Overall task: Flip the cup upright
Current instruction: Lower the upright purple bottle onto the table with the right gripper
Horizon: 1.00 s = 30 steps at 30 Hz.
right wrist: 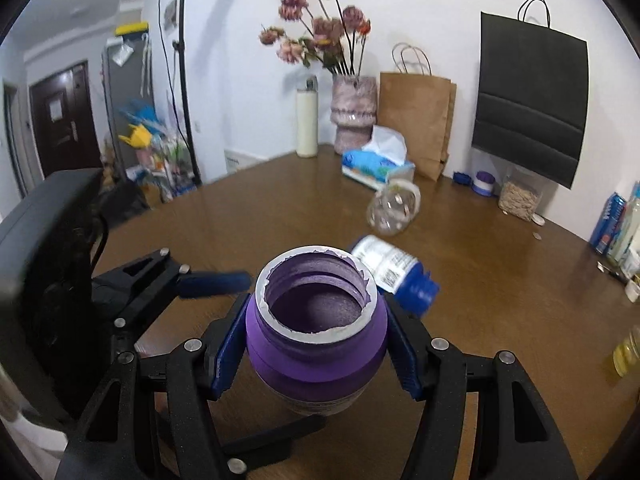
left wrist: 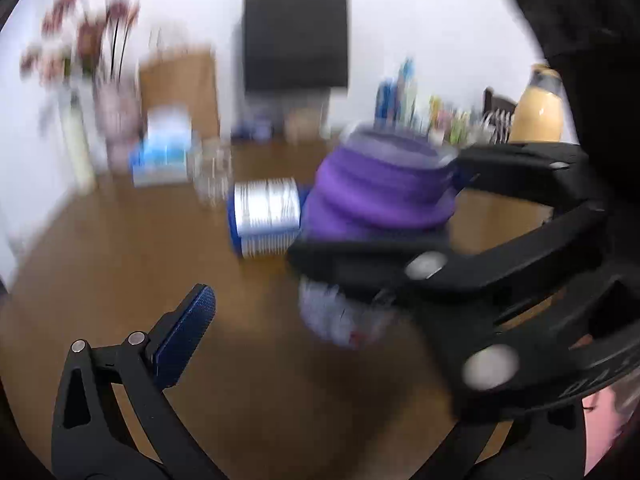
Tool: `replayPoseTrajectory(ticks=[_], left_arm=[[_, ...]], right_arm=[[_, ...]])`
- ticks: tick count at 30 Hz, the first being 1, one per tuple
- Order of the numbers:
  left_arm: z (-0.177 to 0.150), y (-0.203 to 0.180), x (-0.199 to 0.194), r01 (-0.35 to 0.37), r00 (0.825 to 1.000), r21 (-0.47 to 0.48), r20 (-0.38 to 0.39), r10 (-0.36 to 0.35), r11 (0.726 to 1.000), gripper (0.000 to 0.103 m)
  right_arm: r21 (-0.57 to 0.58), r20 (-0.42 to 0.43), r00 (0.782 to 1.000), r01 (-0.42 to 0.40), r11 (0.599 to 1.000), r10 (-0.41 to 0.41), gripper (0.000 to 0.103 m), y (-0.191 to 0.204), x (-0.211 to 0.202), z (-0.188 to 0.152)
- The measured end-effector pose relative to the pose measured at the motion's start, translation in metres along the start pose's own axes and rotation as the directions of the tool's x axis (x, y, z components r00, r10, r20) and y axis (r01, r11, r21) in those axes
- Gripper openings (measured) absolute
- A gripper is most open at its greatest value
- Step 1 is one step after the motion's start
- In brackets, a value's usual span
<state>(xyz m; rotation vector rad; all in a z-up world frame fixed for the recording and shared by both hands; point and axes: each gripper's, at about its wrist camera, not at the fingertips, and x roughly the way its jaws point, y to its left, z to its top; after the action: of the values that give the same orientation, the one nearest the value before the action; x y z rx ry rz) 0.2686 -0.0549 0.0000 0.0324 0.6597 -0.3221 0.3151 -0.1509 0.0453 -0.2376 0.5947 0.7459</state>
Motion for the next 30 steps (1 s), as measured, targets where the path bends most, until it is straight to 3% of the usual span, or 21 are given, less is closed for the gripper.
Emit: replayPoseTrajectory(ticks=[4, 7, 16, 22, 30], left_arm=[[-0.021, 0.018, 0.002, -0.037, 0.997, -0.104, -0.072, 0.029, 0.994, 0.103], [-0.028, 0.02, -0.003, -0.12, 0.988, -0.077, -0.109, 0.111, 0.99, 0.103], [-0.041, 0.035, -0.006, -0.211, 0.973, -0.102, -0.111, 0.2, 0.972, 0.103], [-0.043, 0.044, -0.01, -0.203, 0.977, -0.154, -0.097, 0.189, 0.967, 0.103], [-0.041, 0.043, -0.022, -0.198, 0.98, -0.172, -0.063, 0.189, 0.965, 0.103]], right_arm=[[-0.01, -0.049, 0.998, 0.031, 0.999, -0.032, 0.067, 0.008, 0.014, -0.017], [-0.029, -0.082, 0.996, 0.039, 0.999, -0.041, 0.068, 0.014, 0.026, -0.027], [-0.014, -0.08, 0.996, 0.032, 0.999, -0.033, 0.068, 0.015, 0.039, -0.027], [0.021, -0.071, 0.997, 0.014, 1.0, -0.012, 0.078, 0.012, 0.041, -0.026], [0.059, -0.007, 1.0, 0.004, 0.998, -0.004, 0.078, 0.006, 0.009, -0.021]])
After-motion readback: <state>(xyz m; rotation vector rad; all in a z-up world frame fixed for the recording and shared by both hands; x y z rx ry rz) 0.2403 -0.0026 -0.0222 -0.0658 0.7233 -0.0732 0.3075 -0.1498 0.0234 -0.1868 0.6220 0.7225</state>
